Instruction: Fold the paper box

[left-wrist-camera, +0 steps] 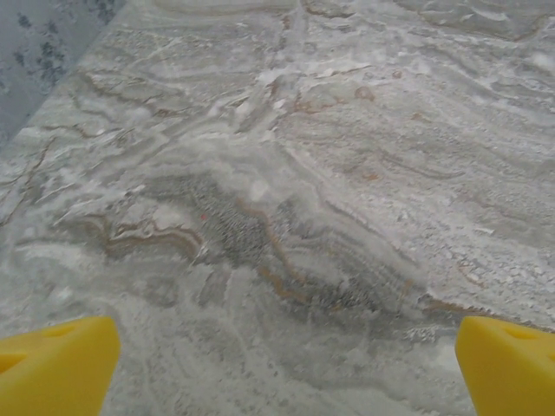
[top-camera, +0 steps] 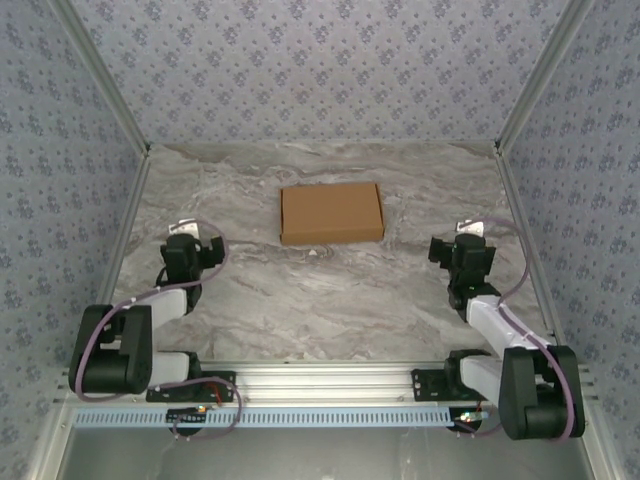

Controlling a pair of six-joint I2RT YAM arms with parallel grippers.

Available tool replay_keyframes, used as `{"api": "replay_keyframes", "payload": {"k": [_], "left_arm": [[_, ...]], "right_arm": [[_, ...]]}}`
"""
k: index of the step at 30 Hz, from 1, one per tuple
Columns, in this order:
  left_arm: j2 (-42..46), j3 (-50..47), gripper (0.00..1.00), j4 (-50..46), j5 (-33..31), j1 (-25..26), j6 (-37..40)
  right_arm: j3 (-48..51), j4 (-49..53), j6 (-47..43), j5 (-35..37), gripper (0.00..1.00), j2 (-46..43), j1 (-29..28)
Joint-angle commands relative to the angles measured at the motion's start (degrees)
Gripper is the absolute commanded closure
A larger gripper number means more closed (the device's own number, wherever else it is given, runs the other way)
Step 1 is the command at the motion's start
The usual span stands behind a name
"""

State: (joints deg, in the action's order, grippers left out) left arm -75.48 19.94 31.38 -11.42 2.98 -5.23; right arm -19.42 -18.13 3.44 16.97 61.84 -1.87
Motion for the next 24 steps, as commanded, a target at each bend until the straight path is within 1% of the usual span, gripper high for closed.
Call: {"api": "replay_keyframes", "payload": {"k": [1,5,8,10,12,14,16,17,18,22,24], "left_arm": [[-1.66,3.49,0.01,4.16,2.95,-0.26,2.42],[-2.28,3.08,0.01,6.35,3.71,-0.33,4.16],[-2.32,3.04,0.01,6.68,5.57,-0.33,5.06],[-3.09,3.06,0.01,7.63,5.91,-0.34,5.90],[-7.40,1.90,0.01,14.53,6.38,-0.96,6.35],[-13.66,1.29,0.01,22.33,7.02,-1.69,5.95],[-11.96,3.68,0.01,14.53,7.45,-2.56,4.86],[-12.89,3.27,0.01,16.83,8.08,-3.26,4.26],[-12.41,3.77,0.01,14.98,8.81,-3.81,3.71],[-12.62,3.61,0.01,15.66,8.77,-3.87,3.71],[-12.53,3.67,0.01,15.40,8.78,-3.86,3.74]], "right_arm": [[2.25,-8.81,-1.13,-2.15,0.01,1.03,0.64],[3.87,-14.73,-3.00,-4.77,0.01,3.77,0.73],[2.81,-15.35,-3.43,-7.01,0.01,6.33,0.66],[2.96,-18.06,-3.75,-7.85,0.01,7.82,0.68],[2.52,-19.94,-3.94,-8.71,0.01,9.38,0.64],[1.93,-21.75,-4.51,-10.03,0.01,11.38,0.64],[1.31,-23.16,-5.49,-10.75,0.01,12.92,0.52],[0.90,-23.72,-6.05,-10.80,0.01,13.87,0.48],[1.03,-25.47,-6.51,-10.71,0.01,15.37,0.47],[0.36,-31.66,-7.39,-11.77,0.01,23.40,0.72],[-0.67,-32.22,-6.73,-11.26,0.01,25.58,0.93]]}}
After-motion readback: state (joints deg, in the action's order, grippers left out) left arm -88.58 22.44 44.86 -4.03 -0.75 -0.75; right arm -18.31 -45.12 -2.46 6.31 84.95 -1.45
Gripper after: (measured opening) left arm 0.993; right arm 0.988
